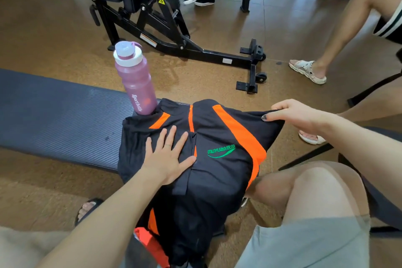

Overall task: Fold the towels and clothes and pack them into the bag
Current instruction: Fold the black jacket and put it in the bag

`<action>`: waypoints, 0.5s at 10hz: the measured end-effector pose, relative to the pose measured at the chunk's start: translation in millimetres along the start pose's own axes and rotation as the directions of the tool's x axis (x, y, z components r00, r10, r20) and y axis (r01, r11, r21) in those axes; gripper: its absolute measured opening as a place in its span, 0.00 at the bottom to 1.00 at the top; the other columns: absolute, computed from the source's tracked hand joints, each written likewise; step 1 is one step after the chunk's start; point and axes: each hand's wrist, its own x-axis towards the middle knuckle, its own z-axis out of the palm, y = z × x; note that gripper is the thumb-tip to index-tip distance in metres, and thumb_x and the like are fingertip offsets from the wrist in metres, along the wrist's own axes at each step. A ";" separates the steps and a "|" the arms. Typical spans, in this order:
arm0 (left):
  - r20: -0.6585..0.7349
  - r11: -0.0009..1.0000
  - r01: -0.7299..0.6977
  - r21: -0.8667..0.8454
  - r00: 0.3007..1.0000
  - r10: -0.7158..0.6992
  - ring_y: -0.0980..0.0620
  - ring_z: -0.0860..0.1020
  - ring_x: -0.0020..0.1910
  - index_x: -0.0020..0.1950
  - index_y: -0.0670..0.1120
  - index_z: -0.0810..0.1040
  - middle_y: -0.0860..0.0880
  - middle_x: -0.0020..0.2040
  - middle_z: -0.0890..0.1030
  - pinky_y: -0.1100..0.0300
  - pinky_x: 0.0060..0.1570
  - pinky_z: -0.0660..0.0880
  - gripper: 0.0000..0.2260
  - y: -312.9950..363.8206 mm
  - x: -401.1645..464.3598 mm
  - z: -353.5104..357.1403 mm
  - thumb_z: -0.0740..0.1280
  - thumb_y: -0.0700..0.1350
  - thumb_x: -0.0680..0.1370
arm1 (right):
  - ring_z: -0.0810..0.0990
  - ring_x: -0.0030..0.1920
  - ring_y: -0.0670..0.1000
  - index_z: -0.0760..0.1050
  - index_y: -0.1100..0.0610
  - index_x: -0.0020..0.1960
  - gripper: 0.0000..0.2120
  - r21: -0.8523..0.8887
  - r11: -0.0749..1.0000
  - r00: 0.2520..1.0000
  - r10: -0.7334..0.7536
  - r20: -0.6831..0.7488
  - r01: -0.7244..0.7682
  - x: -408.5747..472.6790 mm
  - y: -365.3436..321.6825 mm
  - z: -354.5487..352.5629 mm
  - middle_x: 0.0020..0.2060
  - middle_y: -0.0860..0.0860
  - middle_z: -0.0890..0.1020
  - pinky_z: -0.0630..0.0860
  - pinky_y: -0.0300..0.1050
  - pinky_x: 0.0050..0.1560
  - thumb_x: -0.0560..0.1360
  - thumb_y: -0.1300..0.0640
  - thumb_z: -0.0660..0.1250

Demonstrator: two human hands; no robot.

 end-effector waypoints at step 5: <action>0.033 1.000 0.013 -0.023 0.999 -0.013 0.50 0.31 0.80 0.79 0.64 0.32 0.54 0.80 0.30 0.36 0.77 0.37 0.36 1.4 0.3 -1.7 0.43 0.74 0.77 | 0.84 0.50 0.49 0.79 0.51 0.61 0.17 -0.695 0.703 0.928 0.341 0.149 -0.147 -28.0 2.4 -4.7 0.49 0.48 0.85 0.81 0.50 0.57 0.73 0.50 0.74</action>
